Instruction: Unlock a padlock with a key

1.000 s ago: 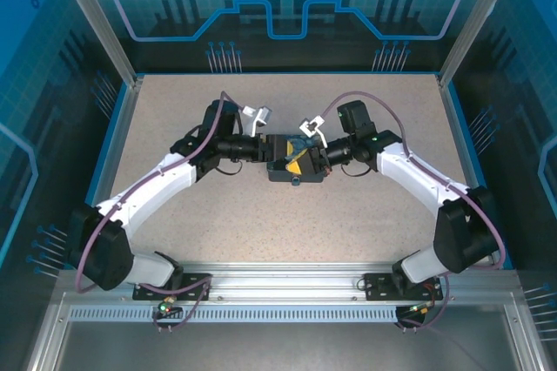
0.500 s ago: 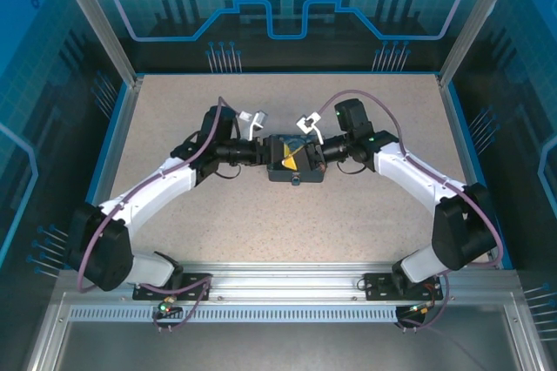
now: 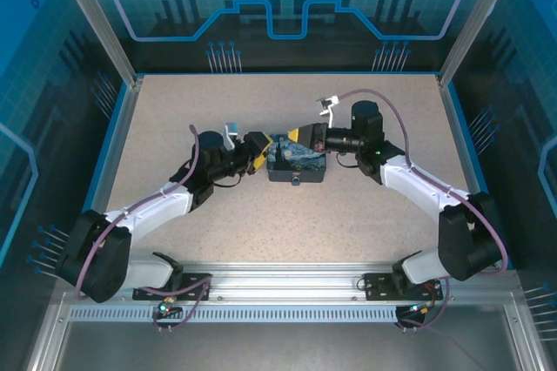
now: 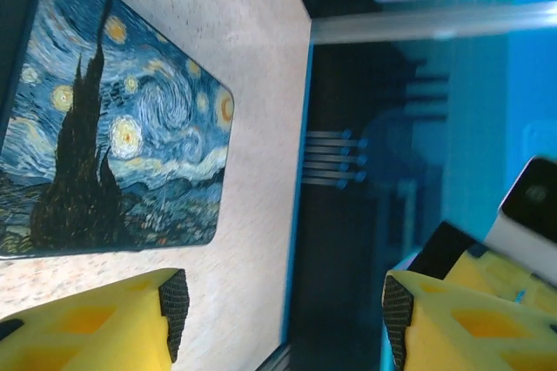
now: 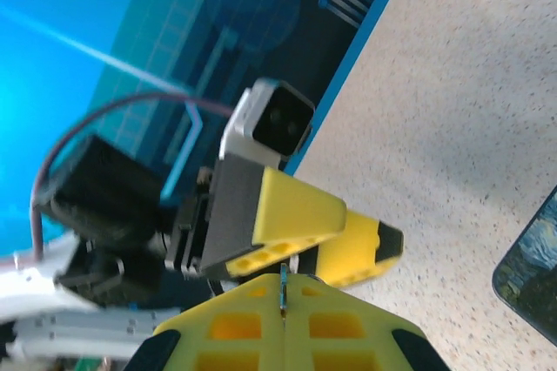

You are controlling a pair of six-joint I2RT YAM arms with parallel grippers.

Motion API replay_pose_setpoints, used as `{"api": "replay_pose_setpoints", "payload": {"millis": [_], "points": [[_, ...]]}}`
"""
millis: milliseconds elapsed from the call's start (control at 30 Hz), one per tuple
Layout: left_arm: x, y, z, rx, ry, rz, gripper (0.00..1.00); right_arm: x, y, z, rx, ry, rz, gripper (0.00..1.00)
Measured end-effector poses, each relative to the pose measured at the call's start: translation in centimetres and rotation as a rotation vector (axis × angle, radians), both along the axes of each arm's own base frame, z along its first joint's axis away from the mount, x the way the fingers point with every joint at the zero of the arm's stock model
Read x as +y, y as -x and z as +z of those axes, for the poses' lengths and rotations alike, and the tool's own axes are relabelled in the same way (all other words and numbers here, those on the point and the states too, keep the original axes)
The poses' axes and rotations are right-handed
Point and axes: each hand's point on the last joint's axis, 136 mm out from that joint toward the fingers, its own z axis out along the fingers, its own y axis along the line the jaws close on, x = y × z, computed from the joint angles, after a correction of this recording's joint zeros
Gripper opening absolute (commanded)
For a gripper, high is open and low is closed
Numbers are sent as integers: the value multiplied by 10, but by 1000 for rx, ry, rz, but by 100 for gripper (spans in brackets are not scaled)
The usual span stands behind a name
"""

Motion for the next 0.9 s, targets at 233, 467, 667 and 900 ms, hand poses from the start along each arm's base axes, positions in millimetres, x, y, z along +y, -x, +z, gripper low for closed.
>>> {"api": "replay_pose_setpoints", "payload": {"millis": [233,467,667,900], "points": [[-15,-5,29,12,210,120,62,4,-18,-26,208,-136,-212,0],[-23,-13,23,51,286,185,60,9,-29,-24,273,-254,-345,0],[-20,-17,27,45,317,246,61,3,-39,-6,263,-347,-414,0],[-14,-23,32,40,375,309,60,6,-33,-8,302,-400,-444,0]]}}
